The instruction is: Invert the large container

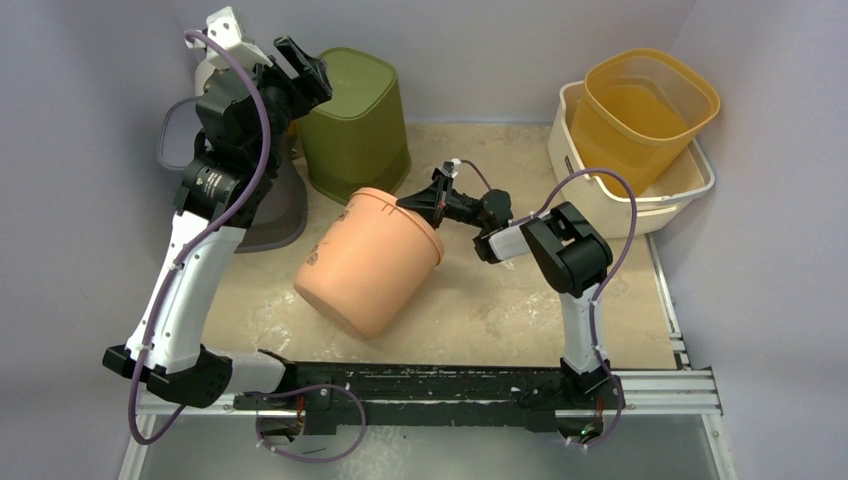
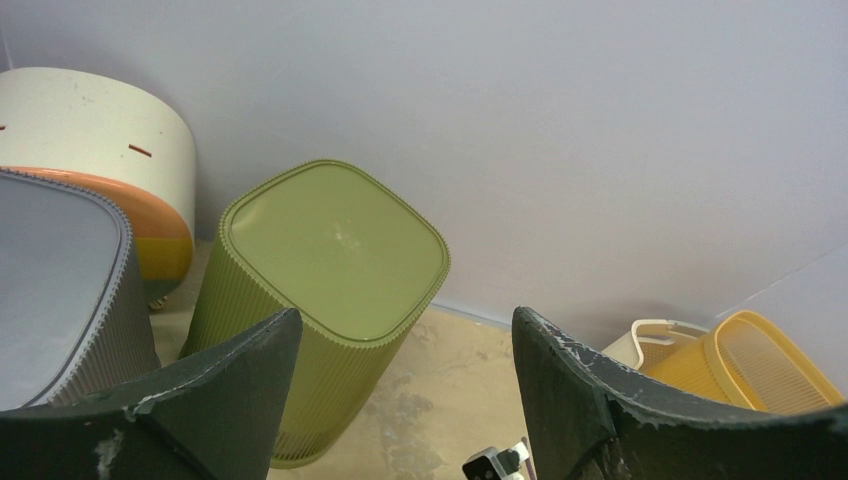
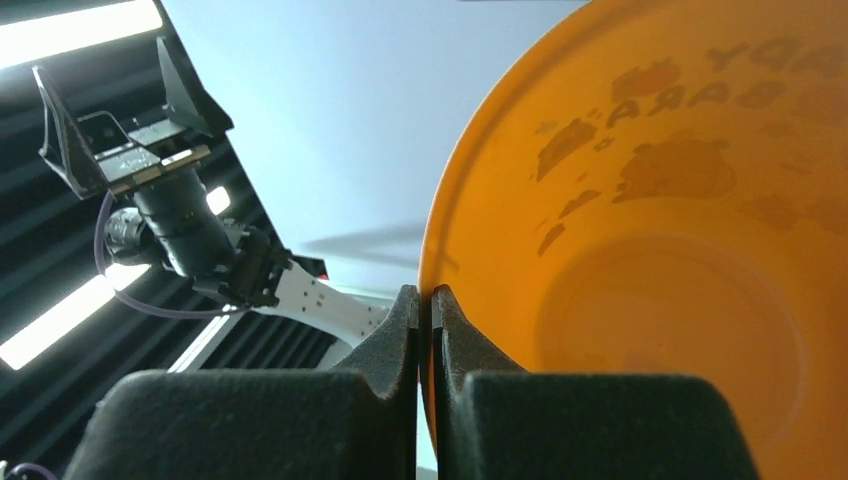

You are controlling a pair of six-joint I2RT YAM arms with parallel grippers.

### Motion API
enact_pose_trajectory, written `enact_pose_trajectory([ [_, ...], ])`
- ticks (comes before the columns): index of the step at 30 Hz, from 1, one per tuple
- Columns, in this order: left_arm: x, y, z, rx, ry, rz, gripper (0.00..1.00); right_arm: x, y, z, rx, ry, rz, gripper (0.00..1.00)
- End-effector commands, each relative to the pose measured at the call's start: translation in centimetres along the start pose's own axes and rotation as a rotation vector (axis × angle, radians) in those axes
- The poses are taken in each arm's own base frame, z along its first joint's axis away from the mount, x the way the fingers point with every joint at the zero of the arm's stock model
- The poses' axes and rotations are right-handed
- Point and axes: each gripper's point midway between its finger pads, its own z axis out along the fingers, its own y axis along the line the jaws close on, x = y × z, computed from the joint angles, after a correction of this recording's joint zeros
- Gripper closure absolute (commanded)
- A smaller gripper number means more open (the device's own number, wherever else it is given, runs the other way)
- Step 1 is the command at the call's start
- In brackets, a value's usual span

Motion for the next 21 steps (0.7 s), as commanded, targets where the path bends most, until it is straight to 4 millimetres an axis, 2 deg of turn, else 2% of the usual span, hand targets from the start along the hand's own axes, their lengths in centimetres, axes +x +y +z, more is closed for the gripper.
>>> enact_pose_trajectory([
  [1,-2.3,-0.7,-0.4,0.018,-0.063,-0.023,0.26,2.6,3.5,-2.7,-0.220,0.054,-0.133,1.00],
  [5,-2.2,-0.4,-0.4,0.004,-0.063,-0.011,0.26,0.9,1.8,-4.6,-0.161,0.016,-0.136,1.00],
  [11,-1.9,0.1,-0.5,-0.012,-0.061,-0.001,0.26,-2.5,-0.4,-9.7,-0.055,-0.062,-0.172,1.00],
  [16,-1.2,0.4,-0.2,-0.022,-0.056,0.000,0.25,-3.8,-2.0,-12.6,0.008,-0.087,-0.192,1.00],
  [21,-0.6,0.3,0.2,-0.018,-0.048,-0.004,0.25,-4.4,-2.9,-14.2,0.041,-0.088,-0.209,1.00],
])
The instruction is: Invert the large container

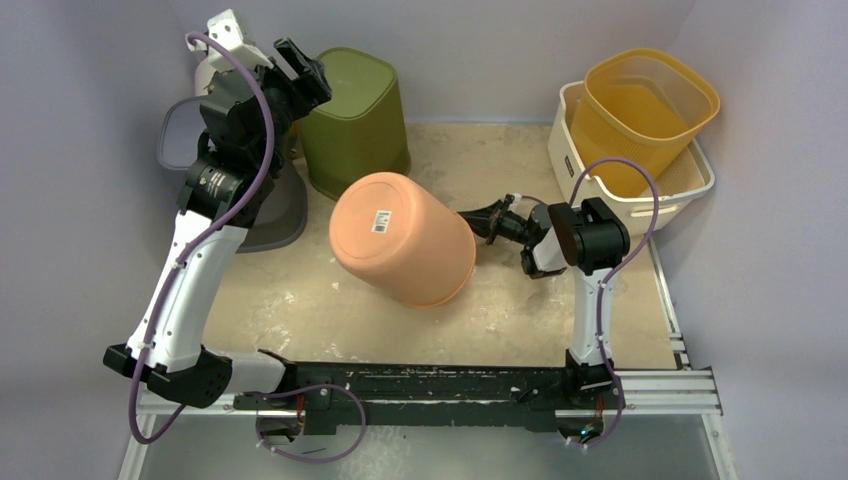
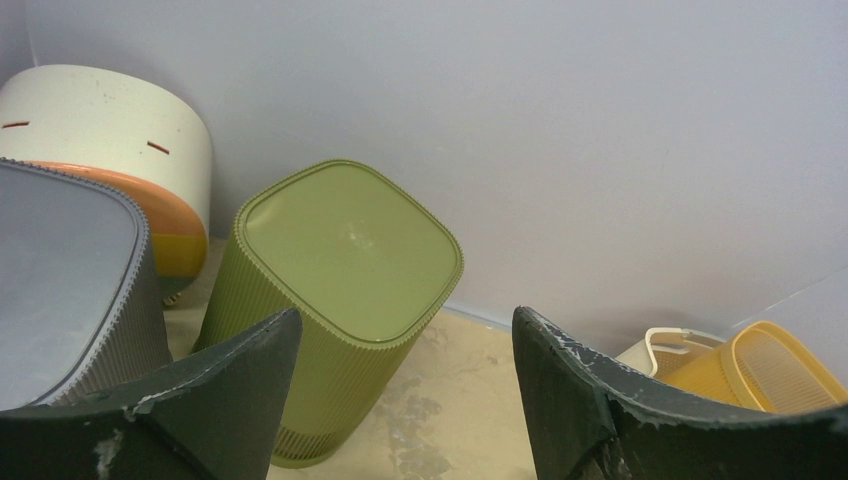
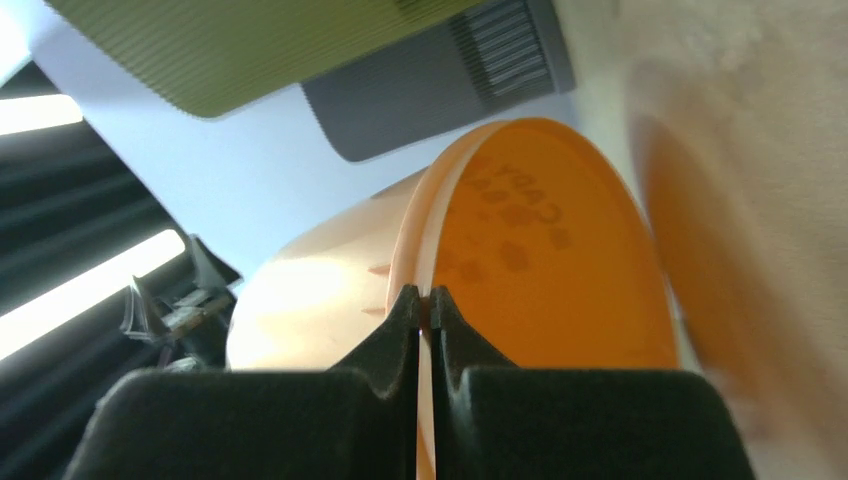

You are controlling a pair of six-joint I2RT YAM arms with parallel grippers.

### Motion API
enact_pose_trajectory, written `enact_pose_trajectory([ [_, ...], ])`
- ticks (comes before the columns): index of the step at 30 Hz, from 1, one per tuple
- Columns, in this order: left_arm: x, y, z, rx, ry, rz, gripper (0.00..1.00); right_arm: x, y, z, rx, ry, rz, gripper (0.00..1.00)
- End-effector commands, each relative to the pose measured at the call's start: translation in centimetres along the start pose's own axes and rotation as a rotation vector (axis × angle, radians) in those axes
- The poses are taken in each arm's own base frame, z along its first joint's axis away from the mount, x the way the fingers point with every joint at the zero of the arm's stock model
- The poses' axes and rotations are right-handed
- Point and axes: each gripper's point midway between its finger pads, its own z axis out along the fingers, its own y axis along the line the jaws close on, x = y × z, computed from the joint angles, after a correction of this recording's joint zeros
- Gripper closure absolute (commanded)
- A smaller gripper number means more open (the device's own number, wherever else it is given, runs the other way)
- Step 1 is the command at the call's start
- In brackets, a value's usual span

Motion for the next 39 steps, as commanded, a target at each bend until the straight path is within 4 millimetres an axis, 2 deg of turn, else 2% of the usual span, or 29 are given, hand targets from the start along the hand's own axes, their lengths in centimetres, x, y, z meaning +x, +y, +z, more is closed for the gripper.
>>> enact_pose_trajectory([
  [1,-1.3,-0.5,-0.2,0.018,-0.047,-0.014,0.25,5.4,3.9,-2.1,-0.183,0.205,-0.446,1.00],
  [4,-0.9,-0.5,0.1,0.018,-0.039,-0.011,0.25,5.4,3.7,-2.2,-0.174,0.221,-0.462,0.99],
  [7,-0.7,-0.6,0.2,0.020,-0.035,-0.011,0.25,5.1,3.2,-2.3,-0.163,0.225,-0.463,0.93],
  [14,0.3,-0.6,0.6,0.018,-0.010,-0.009,0.25,3.9,3.3,-1.5,-0.156,0.224,-0.486,0.63],
  [18,0.8,-0.7,1.0,0.021,0.002,-0.006,0.25,2.5,4.9,-0.2,-0.173,0.212,-0.525,0.55],
  [31,2.7,-0.8,2.3,0.019,0.033,0.019,0.25,-3.2,8.0,4.5,-0.133,0.172,-0.641,0.52],
  [35,3.3,-0.8,2.5,0.024,0.043,0.028,0.25,-5.2,9.8,6.4,-0.083,0.142,-0.736,0.52],
  [39,3.9,-0.9,2.8,0.029,0.060,0.037,0.25,-6.5,13.0,8.0,-0.033,0.111,-0.865,0.51],
])
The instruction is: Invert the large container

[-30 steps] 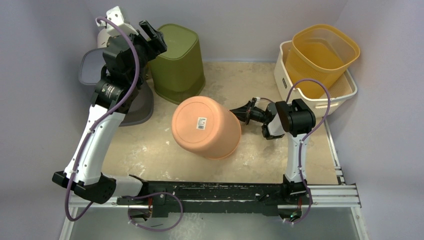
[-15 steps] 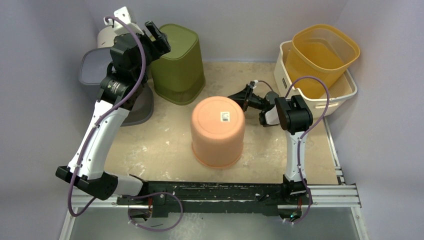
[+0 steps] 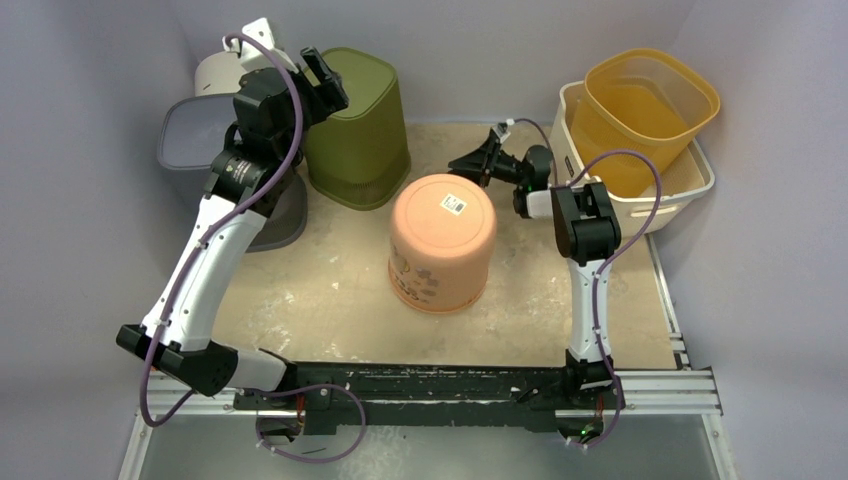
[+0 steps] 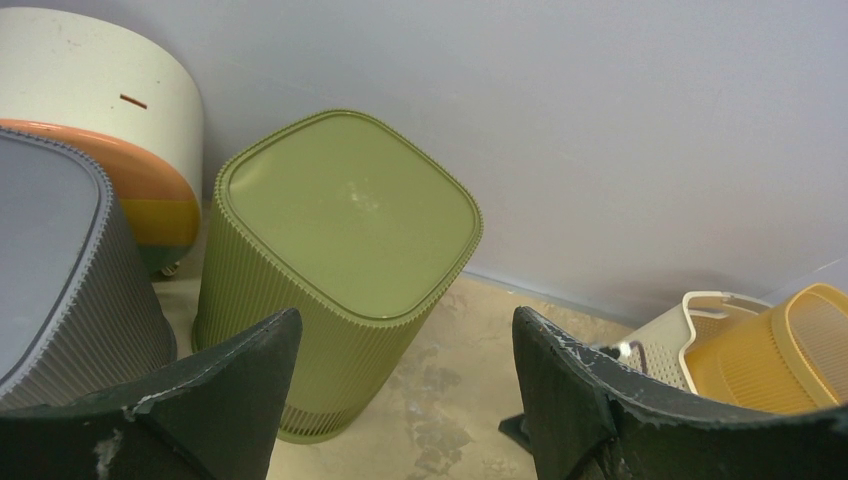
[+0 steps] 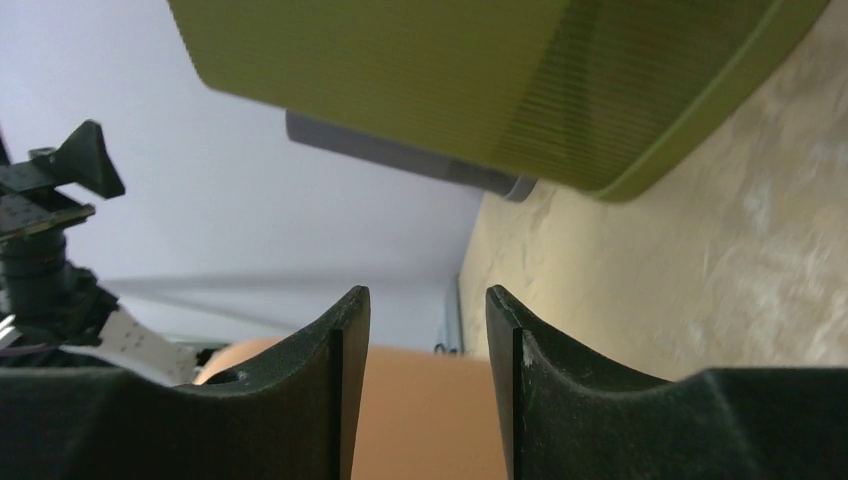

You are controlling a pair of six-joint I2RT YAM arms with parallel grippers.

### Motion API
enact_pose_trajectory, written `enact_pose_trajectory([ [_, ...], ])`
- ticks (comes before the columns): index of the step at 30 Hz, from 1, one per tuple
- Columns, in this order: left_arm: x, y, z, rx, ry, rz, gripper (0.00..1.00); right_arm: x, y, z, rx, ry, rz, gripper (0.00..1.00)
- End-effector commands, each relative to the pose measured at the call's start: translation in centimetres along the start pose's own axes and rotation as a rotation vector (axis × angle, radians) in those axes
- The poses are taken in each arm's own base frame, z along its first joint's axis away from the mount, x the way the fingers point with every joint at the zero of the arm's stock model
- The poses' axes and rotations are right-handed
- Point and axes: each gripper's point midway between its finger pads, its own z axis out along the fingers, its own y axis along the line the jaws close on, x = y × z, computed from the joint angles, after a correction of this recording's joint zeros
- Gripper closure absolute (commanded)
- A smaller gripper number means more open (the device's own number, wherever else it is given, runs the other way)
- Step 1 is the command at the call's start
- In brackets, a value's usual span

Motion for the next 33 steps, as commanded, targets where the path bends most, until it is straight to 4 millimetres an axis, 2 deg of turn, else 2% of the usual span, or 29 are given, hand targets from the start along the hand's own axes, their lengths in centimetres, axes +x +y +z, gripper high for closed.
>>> enact_pose_trajectory([
  [1,-0.4,-1.0,0.4,0.041,-0.020,0.001,0.25,-3.6,2.6,1.7,0.072,0.000,-0.227,0.50],
  [6,0.0,-1.0,0.6,0.038,-0.009,0.007,0.25,-7.1,4.6,2.3,0.225,-0.034,-0.389,0.46],
  [10,-0.2,-1.2,0.5,0.051,-0.009,0.004,0.25,-9.8,6.2,1.1,0.424,-0.092,-0.548,0.44],
  [13,-0.2,-1.5,0.5,0.064,-0.004,0.003,0.25,-11.4,7.3,-1.0,0.602,-0.138,-0.656,0.28],
  [15,0.0,-1.6,0.5,0.068,0.003,0.006,0.25,-12.2,7.9,-3.1,0.740,-0.178,-0.716,0.08],
  [16,0.2,-1.7,0.6,0.069,0.012,0.009,0.25,-12.2,8.2,-4.1,0.802,-0.183,-0.744,0.01],
  [17,0.2,-1.8,0.7,0.072,0.018,0.013,0.25,-12.2,8.6,-5.2,0.865,-0.198,-0.766,0.00],
  [20,0.5,-2.0,0.8,0.078,0.037,0.024,0.25,-11.0,9.8,-8.8,1.052,-0.208,-0.818,0.00],
  [22,0.6,-2.1,0.8,0.085,0.044,0.031,0.25,-9.3,9.9,-11.2,1.172,-0.194,-0.821,0.00],
  [26,0.7,-2.4,0.9,0.097,0.061,0.049,0.25,-4.5,10.1,-15.5,1.346,-0.149,-0.785,0.00],
  [27,0.6,-2.6,0.8,0.103,0.066,0.053,0.25,-3.0,9.6,-16.8,1.405,-0.125,-0.770,0.00],
  [30,0.7,-3.0,0.9,0.118,0.074,0.052,0.25,0.8,9.9,-18.8,1.464,-0.077,-0.754,0.00],
  [33,0.6,-3.2,1.0,0.127,0.075,0.058,0.25,4.6,10.0,-19.9,1.472,-0.016,-0.714,0.00],
])
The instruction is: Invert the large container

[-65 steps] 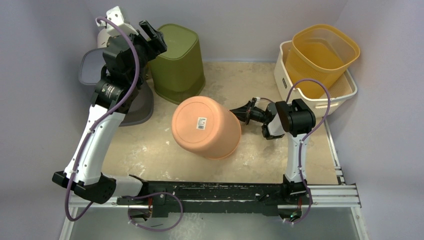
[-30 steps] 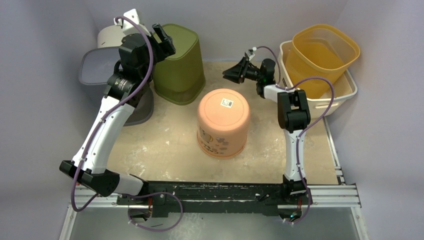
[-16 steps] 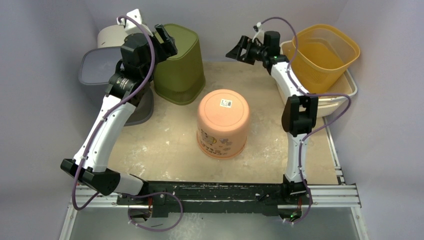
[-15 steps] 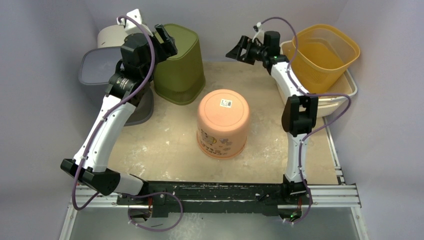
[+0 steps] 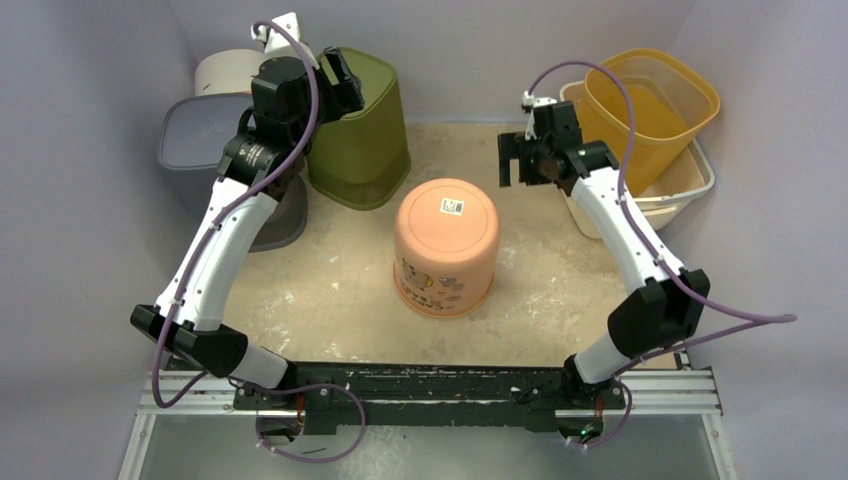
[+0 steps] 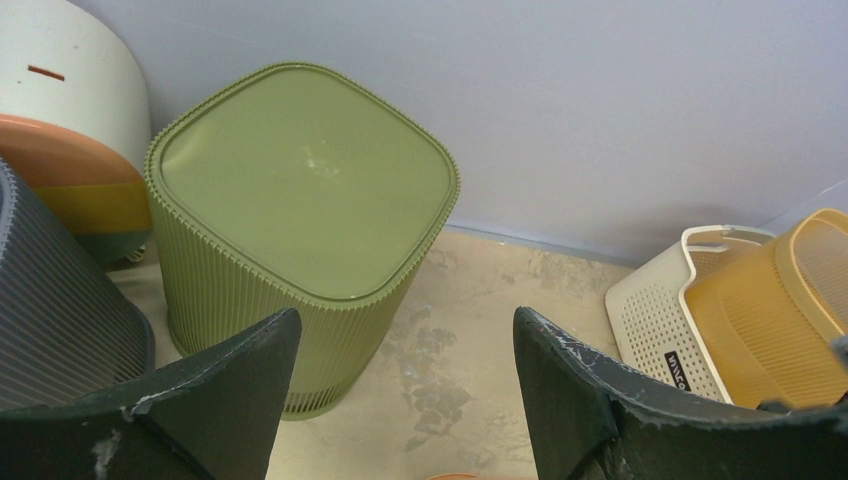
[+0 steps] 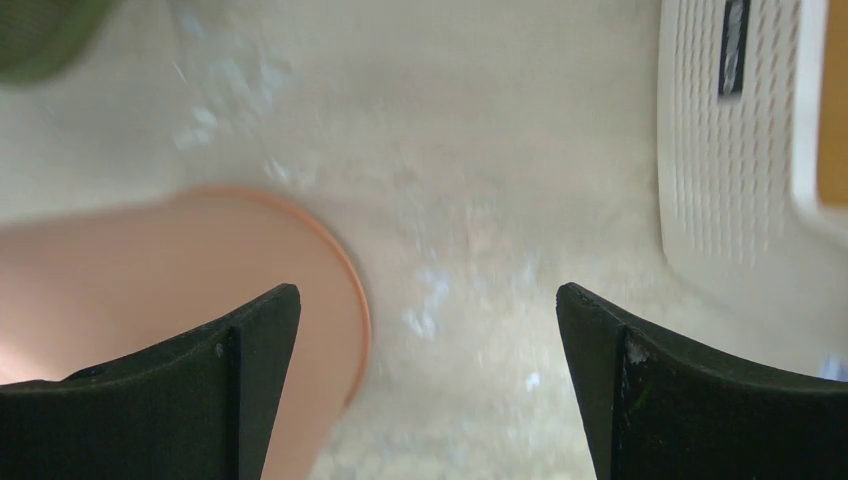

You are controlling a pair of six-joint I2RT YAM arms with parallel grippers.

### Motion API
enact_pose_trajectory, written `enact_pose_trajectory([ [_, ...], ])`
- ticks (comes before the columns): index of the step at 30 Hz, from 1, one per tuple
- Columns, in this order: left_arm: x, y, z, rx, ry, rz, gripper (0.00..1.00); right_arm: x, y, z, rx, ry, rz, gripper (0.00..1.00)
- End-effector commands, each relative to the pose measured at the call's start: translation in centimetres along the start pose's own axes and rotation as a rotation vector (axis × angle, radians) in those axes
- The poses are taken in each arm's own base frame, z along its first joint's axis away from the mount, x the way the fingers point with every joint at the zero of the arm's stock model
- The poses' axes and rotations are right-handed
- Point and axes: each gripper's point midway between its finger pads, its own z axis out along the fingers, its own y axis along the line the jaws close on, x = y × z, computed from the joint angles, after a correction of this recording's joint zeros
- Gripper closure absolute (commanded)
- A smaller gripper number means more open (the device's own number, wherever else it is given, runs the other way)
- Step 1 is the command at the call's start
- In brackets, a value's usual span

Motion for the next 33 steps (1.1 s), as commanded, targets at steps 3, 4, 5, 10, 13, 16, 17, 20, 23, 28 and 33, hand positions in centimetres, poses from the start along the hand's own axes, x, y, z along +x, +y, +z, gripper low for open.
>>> enact_pose_trajectory([
  [3,-2.1,-1.5,-0.6,0.061,-0.026,0.025,0.25,6.9,-0.5,-4.7,0.066,0.156,-0.028,0.00],
  [4,-1.9,-1.7,-0.5,0.066,-0.017,0.033,0.25,7.7,-0.1,-5.0,0.062,0.173,-0.032,0.00],
  [5,-1.9,-1.9,-0.4,0.072,-0.012,0.038,0.25,8.5,0.2,-5.3,0.058,0.196,-0.045,0.00],
  [10,-2.2,-2.8,-0.7,0.123,0.008,0.054,0.25,11.3,3.1,-4.6,-0.060,0.300,-0.124,0.00],
  [13,-2.5,-3.7,-1.0,0.163,0.016,0.057,0.25,10.6,6.3,-3.9,-0.210,0.301,-0.163,0.00],
  [16,-3.1,-4.4,-1.6,0.198,0.007,0.039,0.25,8.1,10.2,-3.5,-0.399,0.247,-0.175,0.00],
  [17,-3.4,-4.6,-1.8,0.207,-0.001,0.030,0.25,7.3,12.0,-3.1,-0.485,0.238,-0.178,0.00],
  [20,-4.4,-4.9,-2.7,0.230,-0.032,0.005,0.25,5.0,15.7,-2.4,-0.632,0.221,-0.207,0.00],
  [23,-5.3,-4.9,-3.6,0.240,-0.059,-0.004,0.25,3.9,19.7,-1.4,-0.720,0.232,-0.286,0.00],
  [28,-5.4,-4.9,-4.4,0.258,-0.064,-0.012,0.25,2.5,26.3,-1.5,-0.841,0.199,-0.340,0.00],
  [33,-3.6,-4.6,-4.7,0.262,-0.007,-0.008,0.25,1.5,24.7,-0.7,-0.669,0.164,-0.282,0.00],
])
